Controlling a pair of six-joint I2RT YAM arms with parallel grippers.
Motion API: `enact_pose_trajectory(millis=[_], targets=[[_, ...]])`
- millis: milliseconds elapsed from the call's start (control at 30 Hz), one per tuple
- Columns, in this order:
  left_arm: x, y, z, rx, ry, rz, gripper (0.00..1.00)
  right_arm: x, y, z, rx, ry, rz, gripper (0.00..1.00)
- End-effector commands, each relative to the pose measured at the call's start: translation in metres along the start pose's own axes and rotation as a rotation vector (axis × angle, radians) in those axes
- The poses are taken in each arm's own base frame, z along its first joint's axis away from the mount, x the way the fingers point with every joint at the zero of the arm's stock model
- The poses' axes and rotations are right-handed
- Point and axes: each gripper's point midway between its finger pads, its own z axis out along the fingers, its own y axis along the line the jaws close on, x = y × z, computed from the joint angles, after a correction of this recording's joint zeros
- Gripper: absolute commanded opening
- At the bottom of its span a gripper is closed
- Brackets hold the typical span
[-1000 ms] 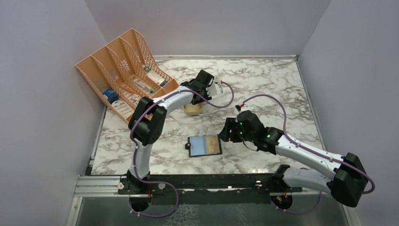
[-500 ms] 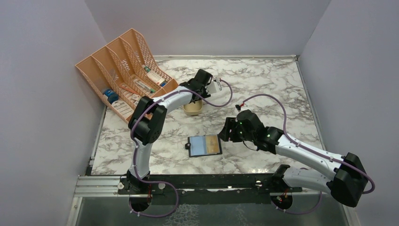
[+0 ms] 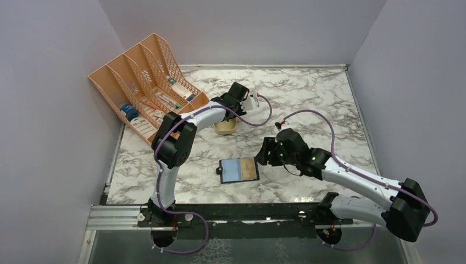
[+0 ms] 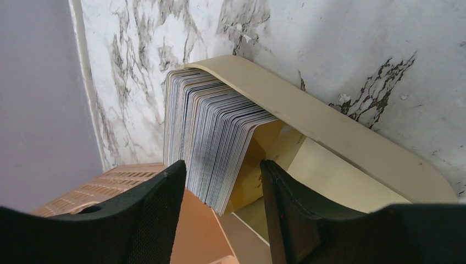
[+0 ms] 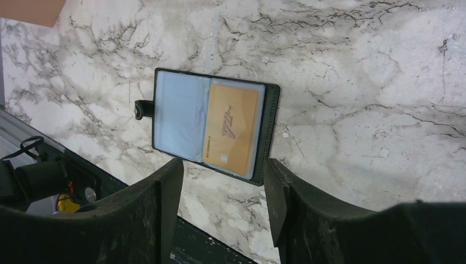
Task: Put the credit cards into the card holder
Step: Pick up the credit card from the storage box.
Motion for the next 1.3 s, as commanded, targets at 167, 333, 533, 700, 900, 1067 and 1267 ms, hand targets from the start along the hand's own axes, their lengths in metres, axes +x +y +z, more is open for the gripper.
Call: enact_pose_trajectory(millis=[167,333,533,700,900,1067,1267], targets=[[0.003,0.02,-0.002,-0.078,0.029,0.004,0.53,-0.009,0.005,-0.002,-0.002,-0.031,0.007,0.55],[0.006,0.028,-0.003,-0.114,0.053,0.011,0.5,-0.01,0.005,-0.003,-0.003,-0.033,0.006,0.55],[0.001,0.034,-0.009,-0.126,0.036,0.003,0.49,-0.01,0.005,-0.003,-0.004,-0.034,0.007,0.55],[-0.001,0.036,-0.013,-0.128,0.028,0.011,0.44,-0.011,0.007,-0.002,-0.006,-0.036,0.008,0.55],[-0.001,0.03,-0.012,-0.112,0.031,0.021,0.34,-0.008,0.005,0.0,-0.004,-0.026,0.011,0.55],[-0.001,0.027,-0.012,-0.105,0.034,0.032,0.26,-0.008,0.006,-0.001,-0.007,-0.027,0.011,0.55],[-0.005,0.027,-0.017,-0.102,0.033,0.038,0.17,-0.008,0.006,-0.002,-0.011,-0.029,0.013,0.55]])
